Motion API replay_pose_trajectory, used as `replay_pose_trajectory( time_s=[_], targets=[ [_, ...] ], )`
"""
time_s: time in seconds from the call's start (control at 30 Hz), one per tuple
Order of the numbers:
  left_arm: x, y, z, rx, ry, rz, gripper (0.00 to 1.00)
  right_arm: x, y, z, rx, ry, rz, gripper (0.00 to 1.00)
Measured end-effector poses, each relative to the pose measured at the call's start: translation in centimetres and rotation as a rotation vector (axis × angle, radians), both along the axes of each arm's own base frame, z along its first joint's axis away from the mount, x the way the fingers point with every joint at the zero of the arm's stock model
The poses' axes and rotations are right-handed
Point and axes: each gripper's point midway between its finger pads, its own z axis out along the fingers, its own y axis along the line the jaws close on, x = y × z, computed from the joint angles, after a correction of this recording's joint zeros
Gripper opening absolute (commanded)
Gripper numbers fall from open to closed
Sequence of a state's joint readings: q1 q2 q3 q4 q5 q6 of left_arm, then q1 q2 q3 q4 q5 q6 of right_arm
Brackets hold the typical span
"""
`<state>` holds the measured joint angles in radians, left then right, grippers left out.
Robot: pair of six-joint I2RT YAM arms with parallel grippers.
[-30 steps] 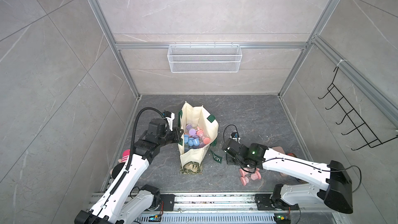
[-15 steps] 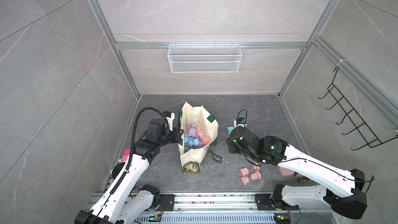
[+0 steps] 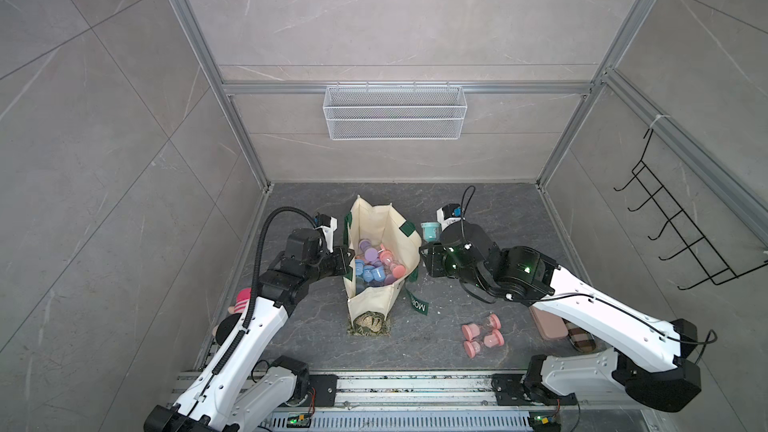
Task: Put the hourglass into the canvas bag
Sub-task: Place the hourglass in the canvas bag.
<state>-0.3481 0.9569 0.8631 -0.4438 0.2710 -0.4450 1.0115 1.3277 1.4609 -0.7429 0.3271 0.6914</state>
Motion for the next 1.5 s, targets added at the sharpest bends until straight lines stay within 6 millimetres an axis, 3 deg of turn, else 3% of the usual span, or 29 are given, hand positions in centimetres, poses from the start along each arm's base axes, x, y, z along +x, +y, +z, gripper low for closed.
replay_pose_trajectory(
  time_s=[0.27,0.53,0.9,1.17,1.5],
  targets=[
    [0.0,0.0,0.0,0.000,0.000,0.000,0.00,1.6,5.1,1.3,0.051,-0.003,0.081,0.00],
    [0.0,0.0,0.0,0.000,0.000,0.000,0.00,2.8,8.9,-0.1,0.050,0.039,0.135,0.00],
    [0.0,0.0,0.0,-0.001,-0.001,0.000,0.00,4.9,12.5,-4.3,0.046,0.165,0.180,0.00],
    [0.0,0.0,0.1,-0.001,-0.002,0.000,0.00,6.8,13.0,-9.5,0.033,0.302,0.160,0.00],
    [0.0,0.0,0.1,-0.001,-0.002,0.000,0.00,8.1,14.8,-13.9,0.001,0.407,0.164,0.00]
  ],
)
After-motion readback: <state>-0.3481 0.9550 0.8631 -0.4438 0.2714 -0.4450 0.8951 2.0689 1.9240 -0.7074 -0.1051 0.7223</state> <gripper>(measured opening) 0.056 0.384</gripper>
